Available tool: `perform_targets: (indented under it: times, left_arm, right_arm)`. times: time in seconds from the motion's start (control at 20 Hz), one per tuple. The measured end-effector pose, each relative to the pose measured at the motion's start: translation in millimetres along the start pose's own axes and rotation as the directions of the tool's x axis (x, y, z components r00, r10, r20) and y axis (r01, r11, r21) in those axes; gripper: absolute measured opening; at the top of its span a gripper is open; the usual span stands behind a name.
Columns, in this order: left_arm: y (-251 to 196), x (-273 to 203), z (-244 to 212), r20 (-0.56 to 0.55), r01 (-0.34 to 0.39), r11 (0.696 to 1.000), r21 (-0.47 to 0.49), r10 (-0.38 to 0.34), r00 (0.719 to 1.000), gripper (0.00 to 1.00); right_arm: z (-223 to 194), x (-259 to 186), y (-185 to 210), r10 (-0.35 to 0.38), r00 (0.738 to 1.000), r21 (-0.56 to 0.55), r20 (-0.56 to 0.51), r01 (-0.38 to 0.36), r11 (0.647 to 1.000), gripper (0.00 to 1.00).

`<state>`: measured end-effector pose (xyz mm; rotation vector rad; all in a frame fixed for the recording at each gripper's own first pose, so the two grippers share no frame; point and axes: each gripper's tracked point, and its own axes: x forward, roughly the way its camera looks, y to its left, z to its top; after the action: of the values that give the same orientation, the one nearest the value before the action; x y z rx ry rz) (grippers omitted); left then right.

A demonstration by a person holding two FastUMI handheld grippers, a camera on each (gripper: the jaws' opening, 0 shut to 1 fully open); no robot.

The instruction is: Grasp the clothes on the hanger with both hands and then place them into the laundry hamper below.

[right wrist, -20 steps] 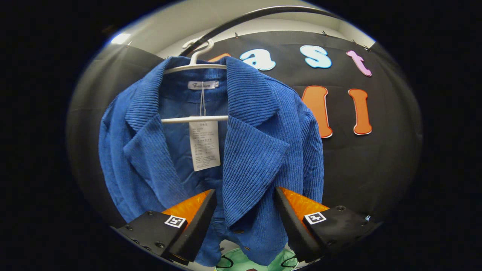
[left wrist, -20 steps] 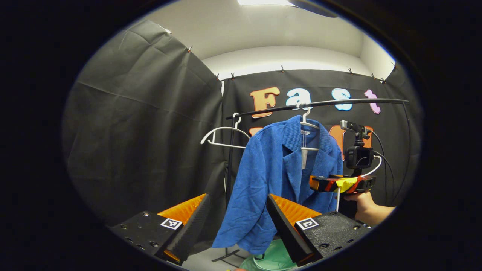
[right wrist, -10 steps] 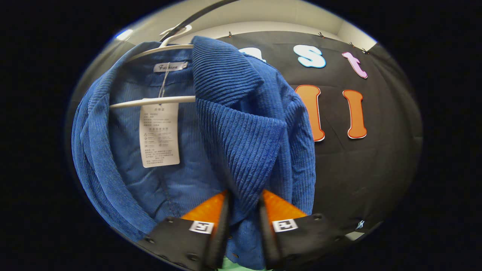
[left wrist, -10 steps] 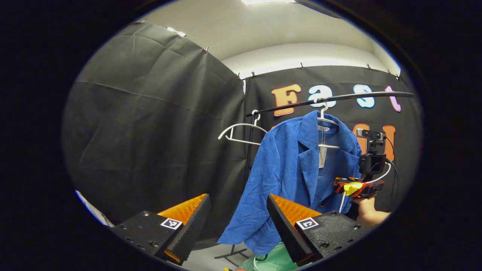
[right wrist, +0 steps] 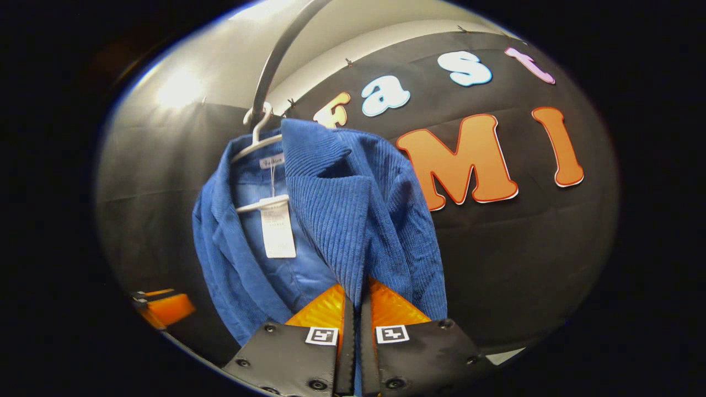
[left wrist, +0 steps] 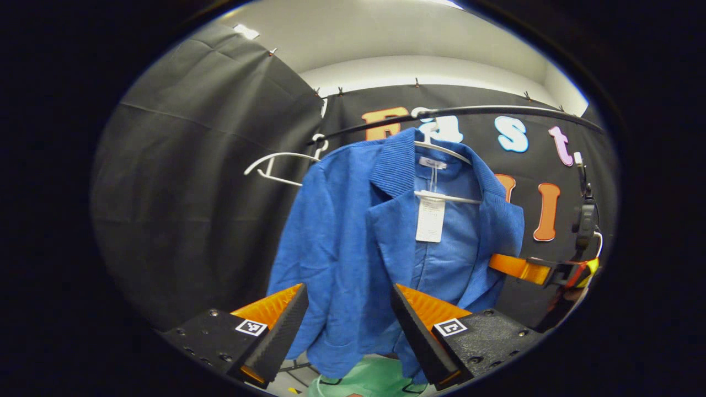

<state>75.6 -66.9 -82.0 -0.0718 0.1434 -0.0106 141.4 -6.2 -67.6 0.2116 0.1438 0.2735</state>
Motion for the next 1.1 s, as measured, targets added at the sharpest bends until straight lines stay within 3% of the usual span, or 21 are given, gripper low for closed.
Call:
perform_targets:
  times: [0.1,0.3,0.5,0.6,0.65,0.8,0.9,1.0,1.1]
  left_arm:
    - [-24,23,-10,-0.013,0.053,0.998,-0.023,-0.054,0.998,0.92]
    - [-44,63,-12,0.001,0.094,0.991,-0.096,-0.094,0.996,0.92]
    - [-32,97,-9,0.043,0.092,0.979,-0.184,-0.085,0.995,0.95]
    - [-17,109,-8,0.061,0.064,0.981,-0.18,-0.054,0.997,0.89]
    - [-5,113,-8,0.066,0.042,0.986,-0.159,-0.032,0.997,0.92]
    - [39,112,-5,0.088,-0.065,0.997,-0.041,0.068,0.994,0.42]
    - [42,110,5,0.101,-0.026,1.0,-0.016,0.028,0.995,0.08]
    - [56,99,20,0.131,-0.025,1.0,0.011,0.023,0.991,0.02]
    - [77,81,46,0.185,-0.083,0.994,0.077,0.068,0.98,0.04]
  right_arm:
    - [17,-18,3,0.073,0.997,0.03,0.039,-0.074,0.997,0.12]
    - [39,-54,12,0.114,0.99,-0.052,0.081,-0.11,0.993,0.12]
    - [61,-81,21,0.057,0.987,-0.132,0.149,-0.037,0.991,0.12]
    - [67,-87,16,0.012,0.985,-0.152,0.172,0.014,0.988,0.12]
    - [68,-89,14,-0.006,0.985,-0.162,0.174,0.034,0.986,0.12]
    - [66,-86,21,-0.007,0.987,-0.204,0.159,0.039,0.978,0.12]
    - [68,-83,24,0.007,0.988,-0.236,0.154,0.03,0.971,0.12]
    - [64,-82,30,0.013,0.988,-0.25,0.151,0.025,0.968,0.11]
    - [65,-75,29,0.012,0.987,-0.232,0.161,0.026,0.972,0.12]
